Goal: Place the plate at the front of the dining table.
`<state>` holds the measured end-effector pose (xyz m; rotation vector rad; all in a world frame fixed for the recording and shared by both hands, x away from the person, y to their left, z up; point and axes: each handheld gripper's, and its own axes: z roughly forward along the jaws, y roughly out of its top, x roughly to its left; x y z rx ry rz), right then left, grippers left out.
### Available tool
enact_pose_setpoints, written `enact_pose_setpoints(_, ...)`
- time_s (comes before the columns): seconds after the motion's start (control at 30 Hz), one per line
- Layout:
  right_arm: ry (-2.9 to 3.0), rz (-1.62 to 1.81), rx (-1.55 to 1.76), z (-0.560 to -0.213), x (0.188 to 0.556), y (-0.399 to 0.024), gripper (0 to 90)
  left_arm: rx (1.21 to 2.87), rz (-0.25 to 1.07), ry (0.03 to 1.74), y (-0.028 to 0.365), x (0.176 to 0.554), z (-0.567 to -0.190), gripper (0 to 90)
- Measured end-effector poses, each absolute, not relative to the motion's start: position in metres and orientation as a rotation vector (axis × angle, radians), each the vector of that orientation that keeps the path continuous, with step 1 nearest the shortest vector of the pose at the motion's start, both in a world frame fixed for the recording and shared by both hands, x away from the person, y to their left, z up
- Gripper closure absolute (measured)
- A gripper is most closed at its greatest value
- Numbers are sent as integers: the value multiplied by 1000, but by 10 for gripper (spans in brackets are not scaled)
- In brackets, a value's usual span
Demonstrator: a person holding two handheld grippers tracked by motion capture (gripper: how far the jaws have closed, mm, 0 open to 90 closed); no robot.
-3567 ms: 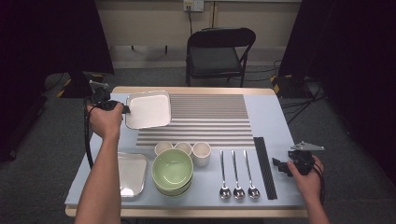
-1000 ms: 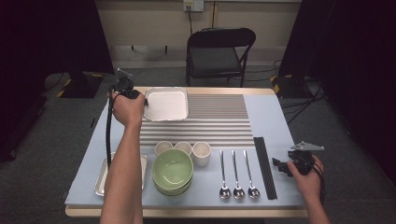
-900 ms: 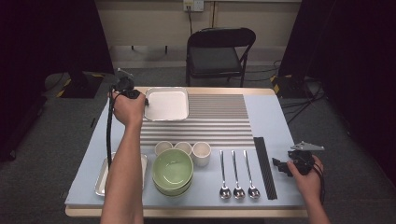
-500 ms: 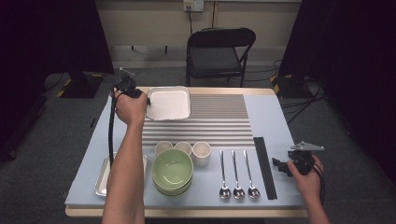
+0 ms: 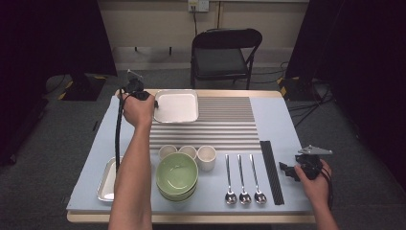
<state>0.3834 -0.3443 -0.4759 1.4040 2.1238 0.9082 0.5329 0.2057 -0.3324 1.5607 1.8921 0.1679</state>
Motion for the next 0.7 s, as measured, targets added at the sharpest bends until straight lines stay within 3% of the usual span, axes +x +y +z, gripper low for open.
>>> enact_pose_setpoints(0.7, 2124, 909, 1404, -476, 383, -344, 210, 1575, 156, 1888, 197, 541, -336, 893)
